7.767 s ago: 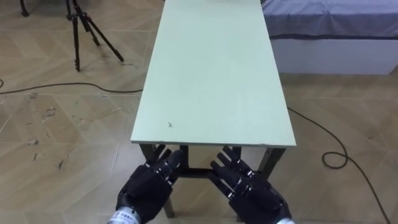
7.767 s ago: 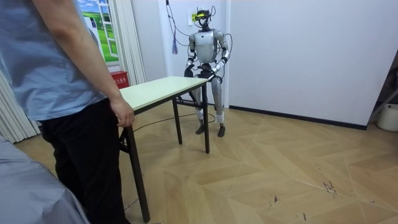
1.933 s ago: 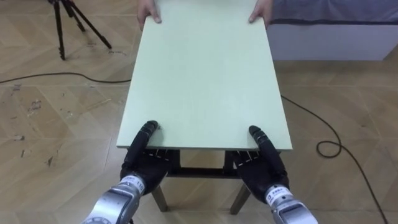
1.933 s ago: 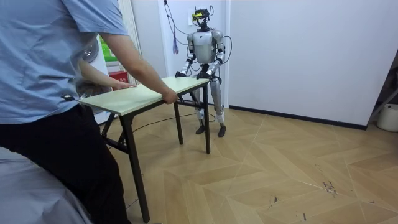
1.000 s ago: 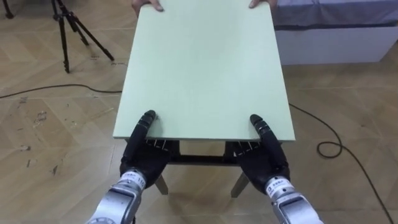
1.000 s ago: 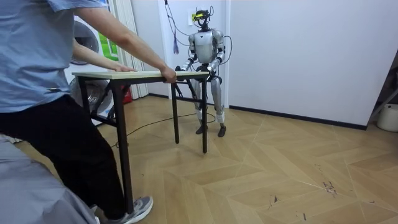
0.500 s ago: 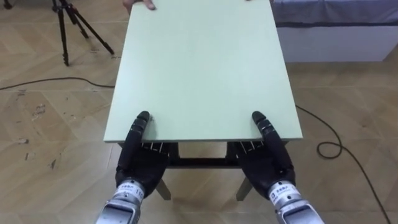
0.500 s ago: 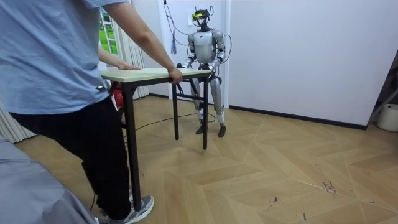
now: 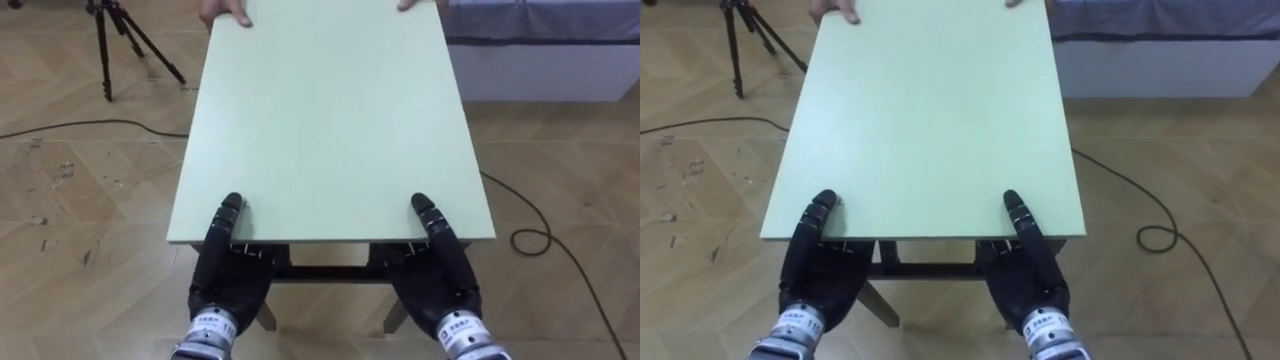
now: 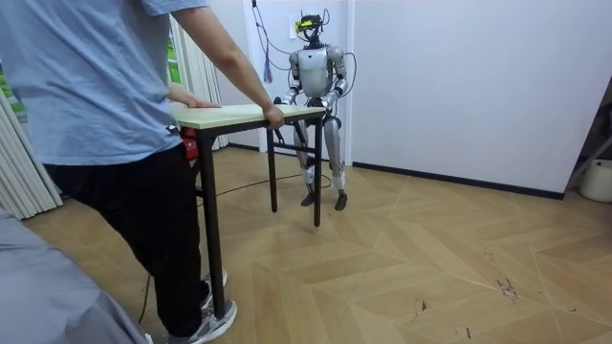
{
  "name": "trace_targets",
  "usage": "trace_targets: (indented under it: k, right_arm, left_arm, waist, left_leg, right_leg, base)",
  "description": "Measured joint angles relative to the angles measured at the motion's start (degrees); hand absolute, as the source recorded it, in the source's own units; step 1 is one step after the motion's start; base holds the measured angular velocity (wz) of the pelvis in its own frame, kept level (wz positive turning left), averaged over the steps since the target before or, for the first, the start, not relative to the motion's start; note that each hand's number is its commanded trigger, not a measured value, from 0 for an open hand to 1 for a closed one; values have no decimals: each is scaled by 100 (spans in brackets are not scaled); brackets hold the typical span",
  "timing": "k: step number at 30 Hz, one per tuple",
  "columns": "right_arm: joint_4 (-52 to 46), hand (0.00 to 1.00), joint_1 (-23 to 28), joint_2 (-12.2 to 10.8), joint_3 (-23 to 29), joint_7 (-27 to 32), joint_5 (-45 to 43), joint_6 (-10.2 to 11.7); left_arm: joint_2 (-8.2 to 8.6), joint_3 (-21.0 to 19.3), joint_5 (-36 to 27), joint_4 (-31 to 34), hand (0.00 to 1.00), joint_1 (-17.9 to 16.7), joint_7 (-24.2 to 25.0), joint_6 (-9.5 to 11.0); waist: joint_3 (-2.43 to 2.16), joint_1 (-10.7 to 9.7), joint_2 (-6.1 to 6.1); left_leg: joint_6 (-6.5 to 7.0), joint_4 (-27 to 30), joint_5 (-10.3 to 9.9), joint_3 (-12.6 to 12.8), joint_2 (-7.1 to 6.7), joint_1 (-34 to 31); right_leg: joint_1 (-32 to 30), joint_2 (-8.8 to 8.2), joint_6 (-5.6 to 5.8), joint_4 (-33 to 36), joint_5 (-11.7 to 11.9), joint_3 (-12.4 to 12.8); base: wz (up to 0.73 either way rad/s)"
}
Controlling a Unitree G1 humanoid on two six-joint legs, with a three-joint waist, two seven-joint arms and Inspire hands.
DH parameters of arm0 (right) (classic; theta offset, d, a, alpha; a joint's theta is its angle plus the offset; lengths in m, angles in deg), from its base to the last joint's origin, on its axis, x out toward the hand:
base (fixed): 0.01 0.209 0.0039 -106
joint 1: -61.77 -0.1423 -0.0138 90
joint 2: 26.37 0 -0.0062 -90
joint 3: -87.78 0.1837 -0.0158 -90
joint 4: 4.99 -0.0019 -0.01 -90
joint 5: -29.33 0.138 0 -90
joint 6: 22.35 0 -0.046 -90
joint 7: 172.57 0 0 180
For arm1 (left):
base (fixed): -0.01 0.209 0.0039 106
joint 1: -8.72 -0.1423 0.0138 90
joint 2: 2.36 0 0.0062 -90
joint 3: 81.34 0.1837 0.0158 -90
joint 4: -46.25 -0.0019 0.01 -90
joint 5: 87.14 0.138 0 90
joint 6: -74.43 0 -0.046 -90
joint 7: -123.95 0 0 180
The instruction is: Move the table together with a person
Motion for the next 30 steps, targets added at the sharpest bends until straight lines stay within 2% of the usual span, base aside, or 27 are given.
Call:
trace_targets:
  k: [3,4,5,6,7,9,11,12,13,14,15,16,17,18,19,20,22,23,24,26,27,28,29,30]
  right_arm:
    - [0,100,136,7,-32,-112,45,16]
    - [0,100,247,15,-43,-233,47,51]
    - [0,100,288,47,-52,-251,51,59]
    - [5,100,323,76,-88,-252,50,57]
    - [7,100,363,94,-97,-253,78,61]
    - [7,100,386,129,-98,-265,106,78]
    - [4,100,418,133,-90,-289,94,108]
    - [1,100,449,146,-90,-303,91,145]
    - [3,100,459,175,-97,-292,105,136]
    - [2,100,455,176,-96,-290,101,128]
    - [0,100,438,184,-88,-291,80,143]
    - [-19,100,424,168,-88,-310,78,144]
    - [-28,100,412,166,-84,-320,77,143]
    - [-29,100,360,159,-83,-321,82,143]
    - [-30,100,283,148,-82,-322,110,159]
    - [-29,100,239,148,-83,-325,121,182]
    - [-11,100,47,118,-13,-335,123,175]
    - [15,100,17,93,20,-358,114,169]
    - [141,100,-30,-5,80,-444,24,142]
    - [204,100,53,-81,202,-508,-167,32]
    - [205,100,145,-109,241,-570,-200,-35]
    - [206,100,217,-96,261,-575,-197,-96]
    - [214,100,233,-83,273,-577,-179,-124]
    - [238,100,237,-73,293,-577,-171,-185]
  left_arm:
    - [-71,99,-34,-3,100,-117,127,106]
    - [-114,148,-38,-3,100,-176,193,106]
    - [-134,159,-47,-4,100,-206,216,105]
    - [-189,174,-52,-33,100,-237,282,107]
    - [-208,204,-53,-72,100,-236,312,106]
    - [-201,229,-53,-84,100,-242,327,106]
    - [-197,256,-48,-84,100,-249,329,108]
    - [-200,290,-51,-100,100,-250,329,108]
    - [-204,321,-108,-143,100,-262,330,109]
    - [-203,328,-123,-146,100,-275,330,108]
    - [-194,335,-171,-150,100,-275,332,107]
    - [-210,332,-217,-148,100,-246,348,107]
    - [-223,322,-217,-147,100,-216,355,106]
    - [-262,310,-221,-148,100,-132,356,106]
    - [-296,311,-269,-149,100,-35,353,103]
    - [-306,314,-276,-149,100,18,352,105]
    - [-295,331,-333,-191,100,219,346,155]
    - [-291,354,-341,-226,100,273,346,180]
    - [-281,367,-372,-315,100,351,346,200]
    - [-272,377,-458,-373,100,267,350,198]
    - [-271,387,-484,-384,100,202,361,180]
    - [-265,403,-484,-403,100,148,361,171]
    - [-270,418,-485,-403,100,129,361,172]
    - [-288,429,-496,-403,100,90,361,173]
  waist:
    - [-8,19,-96]
    - [-4,95,-89]
    - [-3,160,-88]
    - [-1,200,-86]
    - [11,232,-57]
    - [7,289,20]
    - [11,276,82]
    - [28,263,132]
    - [40,280,182]
    - [50,284,226]
    - [59,271,305]
    - [49,203,360]
    - [47,145,365]
    - [49,85,370]
    - [55,56,381]
    - [55,11,382]
    - [70,0,411]
    - [75,7,418]
    - [83,24,379]
    - [74,-23,378]
    - [77,-20,375]
    - [70,-44,360]
    - [70,-67,361]
    - [66,-149,341]
  left_leg:
    - [-16,559,-11,-77,34,-307]
    - [-95,969,-82,-125,106,-481]
    - [-83,1208,-125,-144,153,-607]
    - [-99,1688,-169,-271,227,-854]
    - [-100,2163,-167,-442,298,-1126]
    - [-98,2707,-163,-651,421,-1473]
    - [-97,2989,-157,-686,539,-1699]
    - [-95,3263,-162,-684,598,-1811]
    - [-92,3790,-177,-638,566,-1801]
    - [-96,4055,-210,-625,532,-1780]
    - [-118,4334,-233,-655,428,-1689]
    - [-153,4312,-365,-644,345,-1535]
    - [-199,4195,-459,-647,324,-1417]
    - [-246,3789,-753,-668,314,-1126]
    - [-234,3181,-1070,-674,300,-836]
    - [-218,2861,-1215,-642,288,-704]
    - [-92,1737,-1562,-508,292,-399]
    - [-10,1572,-1610,-442,286,-385]
    - [127,1525,-1618,-332,240,-435]
    - [278,1627,-1516,-244,68,-562]
    - [371,1651,-1451,-200,-64,-613]
    - [469,1681,-1365,-158,-191,-696]
    - [513,1705,-1322,-136,-235,-750]
    - [599,1710,-1202,-120,-344,-860]
  right_leg:
    - [-75,-3,-36,95,12,13]
    - [-76,37,-78,101,32,11]
    - [-75,71,-117,104,28,15]
    - [-74,128,-205,109,-3,-5]
    - [-86,203,-278,118,-13,-40]
    - [-198,285,-413,221,-74,-156]
    - [-343,352,-522,312,-132,-322]
    - [-417,369,-595,374,-169,-488]
    - [-432,390,-646,450,-193,-548]
    - [-436,394,-669,472,-197,-642]
    - [-503,415,-713,520,-181,-757]
    - [-628,448,-757,573,-151,-872]
    - [-730,453,-774,640,-142,-919]
    - [-911,460,-808,738,-122,-1023]
    - [-1078,458,-828,835,-69,-1135]
    - [-1173,456,-840,868,-33,-1159]
    - [-1531,436,-879,900,223,-1253]
    - [-1606,420,-876,897,302,-1264]
    - [-1722,341,-874,881,464,-1241]
    - [-1734,161,-830,806,653,-1249]
    - [-1736,43,-769,760,792,-1235]
    - [-1746,-58,-614,665,922,-1162]
    - [-1755,-98,-399,594,988,-1131]
    - [-1786,-204,11,477,1118,-1090]
  base:
    - [3]
    - [-4]
    - [-13]
    - [-3]
    - [4]
    - [10]
    - [24]
    - [4]
    - [-8]
    - [-13]
    - [19]
    - [30]
    - [35]
    - [32]
    - [28]
    - [18]
    - [2]
    - [-8]
    - [-14]
    - [-8]
    - [0]
    - [-6]
    - [0]
    - [11]
